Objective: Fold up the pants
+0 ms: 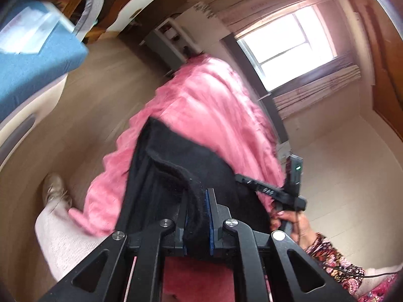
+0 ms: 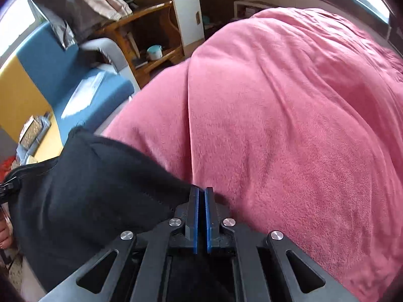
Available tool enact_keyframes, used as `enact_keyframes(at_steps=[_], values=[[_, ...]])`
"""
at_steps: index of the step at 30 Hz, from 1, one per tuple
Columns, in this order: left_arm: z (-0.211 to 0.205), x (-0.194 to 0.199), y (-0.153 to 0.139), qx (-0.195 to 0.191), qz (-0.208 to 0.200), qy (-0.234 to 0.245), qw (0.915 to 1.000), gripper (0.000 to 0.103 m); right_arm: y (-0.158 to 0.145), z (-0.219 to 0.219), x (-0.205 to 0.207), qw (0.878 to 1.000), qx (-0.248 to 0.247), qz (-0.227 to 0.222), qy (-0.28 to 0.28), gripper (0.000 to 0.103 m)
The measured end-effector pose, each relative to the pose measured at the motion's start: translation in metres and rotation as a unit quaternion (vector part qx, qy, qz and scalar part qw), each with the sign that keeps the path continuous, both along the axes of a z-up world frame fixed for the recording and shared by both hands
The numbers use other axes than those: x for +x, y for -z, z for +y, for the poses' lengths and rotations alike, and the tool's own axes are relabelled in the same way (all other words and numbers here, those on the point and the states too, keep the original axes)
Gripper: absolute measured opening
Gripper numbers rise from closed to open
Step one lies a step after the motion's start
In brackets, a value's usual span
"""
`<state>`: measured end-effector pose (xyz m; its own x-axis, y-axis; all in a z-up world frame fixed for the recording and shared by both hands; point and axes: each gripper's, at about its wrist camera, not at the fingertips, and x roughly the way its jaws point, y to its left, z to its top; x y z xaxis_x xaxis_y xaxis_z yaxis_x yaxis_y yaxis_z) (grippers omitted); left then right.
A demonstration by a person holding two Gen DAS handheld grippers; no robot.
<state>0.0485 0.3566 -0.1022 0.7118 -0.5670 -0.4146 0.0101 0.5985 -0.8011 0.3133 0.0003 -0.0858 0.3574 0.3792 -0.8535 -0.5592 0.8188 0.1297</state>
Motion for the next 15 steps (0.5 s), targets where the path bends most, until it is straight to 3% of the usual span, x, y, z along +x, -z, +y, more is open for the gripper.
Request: enact_keyframes(at_steps=[2, 4, 7, 9, 11, 13, 15], values=[[-0.001, -0.002, -0.022, 0.0, -0.055, -0.002, 0.9985, 0.01, -0.013, -0.011, 0.001, 0.999, 0.032, -0.028, 0.032, 0.004], [-0.005, 0.003, -0.036, 0.031, -0.087, -0.005, 0.9957, 0.009, -0.016, -0.022, 0.004, 0.996, 0.047, -0.041, 0.07, 0.003], [-0.003, 0.027, -0.016, 0.059, -0.023, -0.009, 0.998, 0.009, -0.004, -0.032, 0.011, 0.991, 0.009, -0.055, 0.119, 0.0], [-0.001, 0.035, 0.01, 0.102, 0.034, -0.015, 0.9941, 0.01, -0.001, -0.047, 0.009, 0.99, 0.06, -0.028, 0.124, 0.001], [-0.001, 0.034, 0.031, 0.121, 0.07, -0.009, 0.9901, 0.016, -0.011, -0.06, -0.004, 0.985, 0.099, -0.034, 0.136, 0.004], [-0.002, 0.027, 0.042, 0.125, 0.085, -0.015, 0.9884, 0.03, -0.021, -0.076, -0.025, 0.98, 0.133, -0.041, 0.143, 0.013], [0.004, 0.021, 0.047, 0.122, 0.105, -0.041, 0.986, 0.052, -0.026, -0.084, -0.044, 0.977, 0.159, -0.041, 0.138, 0.045]])
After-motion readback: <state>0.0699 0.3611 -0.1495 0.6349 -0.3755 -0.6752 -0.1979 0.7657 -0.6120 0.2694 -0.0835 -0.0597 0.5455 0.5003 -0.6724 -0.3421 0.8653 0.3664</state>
